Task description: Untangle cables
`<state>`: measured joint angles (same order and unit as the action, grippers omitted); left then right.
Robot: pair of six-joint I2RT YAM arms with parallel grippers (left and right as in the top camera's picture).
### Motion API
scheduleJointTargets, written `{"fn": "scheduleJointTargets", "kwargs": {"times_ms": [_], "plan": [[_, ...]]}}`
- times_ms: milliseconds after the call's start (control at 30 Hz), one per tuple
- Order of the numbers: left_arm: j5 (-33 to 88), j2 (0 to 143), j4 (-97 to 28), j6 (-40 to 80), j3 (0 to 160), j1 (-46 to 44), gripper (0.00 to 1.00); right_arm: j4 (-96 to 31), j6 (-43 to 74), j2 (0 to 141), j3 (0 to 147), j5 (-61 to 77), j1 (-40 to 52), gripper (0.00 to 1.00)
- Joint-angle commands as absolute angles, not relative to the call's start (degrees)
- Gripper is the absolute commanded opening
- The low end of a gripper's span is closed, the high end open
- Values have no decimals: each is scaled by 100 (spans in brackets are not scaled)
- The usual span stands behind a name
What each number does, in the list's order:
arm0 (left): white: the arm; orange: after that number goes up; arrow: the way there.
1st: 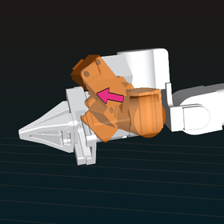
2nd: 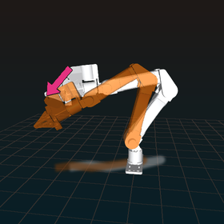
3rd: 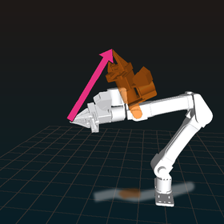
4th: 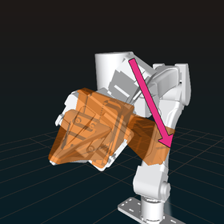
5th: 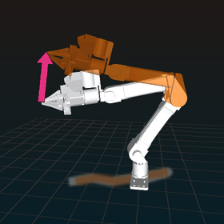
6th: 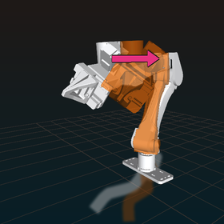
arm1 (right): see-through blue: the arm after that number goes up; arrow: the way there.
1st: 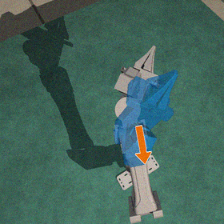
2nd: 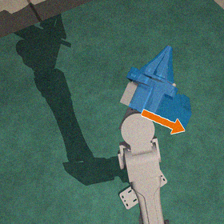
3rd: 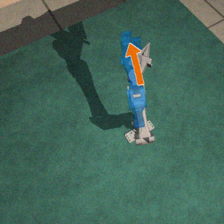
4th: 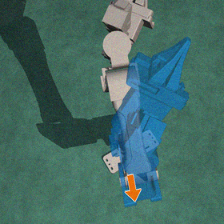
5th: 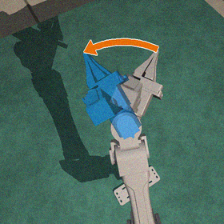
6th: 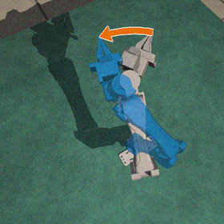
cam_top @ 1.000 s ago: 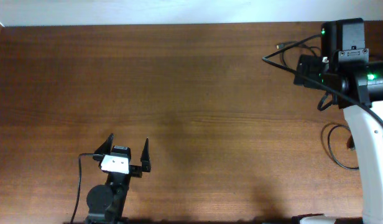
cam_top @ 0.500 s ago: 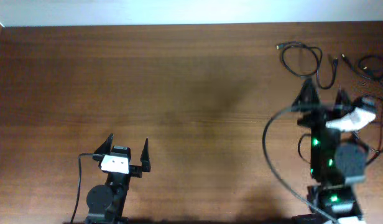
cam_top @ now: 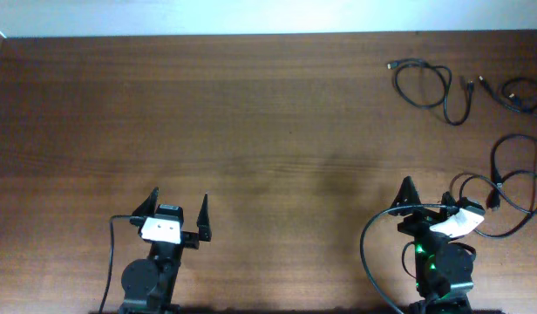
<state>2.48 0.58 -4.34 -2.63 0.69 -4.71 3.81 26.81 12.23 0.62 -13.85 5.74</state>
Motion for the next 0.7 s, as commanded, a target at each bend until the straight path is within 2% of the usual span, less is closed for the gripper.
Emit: {"fn": "scheduleJointTargets", "kwargs": {"times_ms": [0,33,133,267,667], "plan": [[209,30,-467,-355,51,-473,99,-285,2357,475,32,-1302,593,99],[209,30,-467,-355,51,-473,99,-373,1612,49,32,-965,593,99],[209,30,-467,-355,51,-473,99,-462,694,19,32,-130,593,99],[209,30,-467,-355,51,-473,99,-456,-21,19,32,268,593,99],[209,30,-467,-355,51,-473,99,-456,-23,19,32,89,593,99]]}}
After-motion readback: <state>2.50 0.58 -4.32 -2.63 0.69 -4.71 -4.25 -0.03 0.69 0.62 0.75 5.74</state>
